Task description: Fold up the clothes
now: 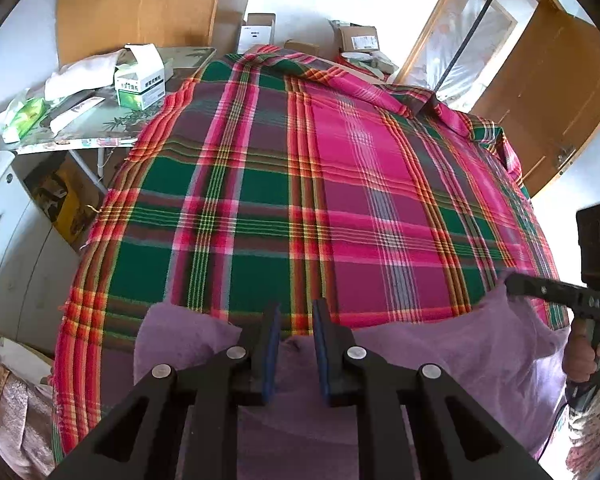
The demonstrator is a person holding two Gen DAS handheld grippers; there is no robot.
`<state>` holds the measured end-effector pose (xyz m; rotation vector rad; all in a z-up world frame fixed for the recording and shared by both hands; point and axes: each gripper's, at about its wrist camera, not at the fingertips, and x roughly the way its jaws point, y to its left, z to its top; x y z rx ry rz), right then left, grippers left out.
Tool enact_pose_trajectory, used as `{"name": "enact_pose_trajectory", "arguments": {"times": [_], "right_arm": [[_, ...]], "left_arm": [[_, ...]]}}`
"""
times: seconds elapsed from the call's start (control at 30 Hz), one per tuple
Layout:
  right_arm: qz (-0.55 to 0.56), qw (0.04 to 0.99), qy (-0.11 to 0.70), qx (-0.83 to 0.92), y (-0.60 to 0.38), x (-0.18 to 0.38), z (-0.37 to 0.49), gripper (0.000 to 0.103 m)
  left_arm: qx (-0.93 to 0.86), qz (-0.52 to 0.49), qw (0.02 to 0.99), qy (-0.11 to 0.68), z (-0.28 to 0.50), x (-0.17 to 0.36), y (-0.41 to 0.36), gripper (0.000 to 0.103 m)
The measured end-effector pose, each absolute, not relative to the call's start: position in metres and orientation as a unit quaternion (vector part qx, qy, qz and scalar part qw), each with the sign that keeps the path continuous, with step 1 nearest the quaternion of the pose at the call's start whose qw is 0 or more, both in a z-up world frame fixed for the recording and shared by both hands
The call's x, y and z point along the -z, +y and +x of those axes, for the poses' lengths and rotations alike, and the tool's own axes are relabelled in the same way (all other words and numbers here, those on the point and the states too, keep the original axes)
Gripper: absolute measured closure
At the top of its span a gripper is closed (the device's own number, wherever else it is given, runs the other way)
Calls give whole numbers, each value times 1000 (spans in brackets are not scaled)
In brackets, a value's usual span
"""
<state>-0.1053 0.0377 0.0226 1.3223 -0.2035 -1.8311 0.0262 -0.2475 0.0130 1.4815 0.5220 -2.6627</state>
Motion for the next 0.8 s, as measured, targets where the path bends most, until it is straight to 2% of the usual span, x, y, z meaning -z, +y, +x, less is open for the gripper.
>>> {"name": "enact_pose_trajectory", "arguments": {"times": [0.27, 0.43, 0.53, 0.7, 0.8], "right_arm": [[563, 412, -67, 713, 31, 6, -126, 98], [566, 420, -62, 707, 38, 1, -122, 97], [543, 417, -33, 728, 47, -15, -109, 87], [512, 423, -28, 747, 76, -33, -87, 85], [498, 422, -7, 757, 90, -37, -71, 77]], "left_arm": [[855, 490, 28, 165, 19, -6, -248, 87], [855, 491, 30, 166, 18, -5, -251, 87], [855, 492, 35, 163, 17, -6, -250, 87], [859, 486, 37, 159, 19, -13, -247, 87], [866, 472, 29, 160, 19, -25, -243, 87]]}}
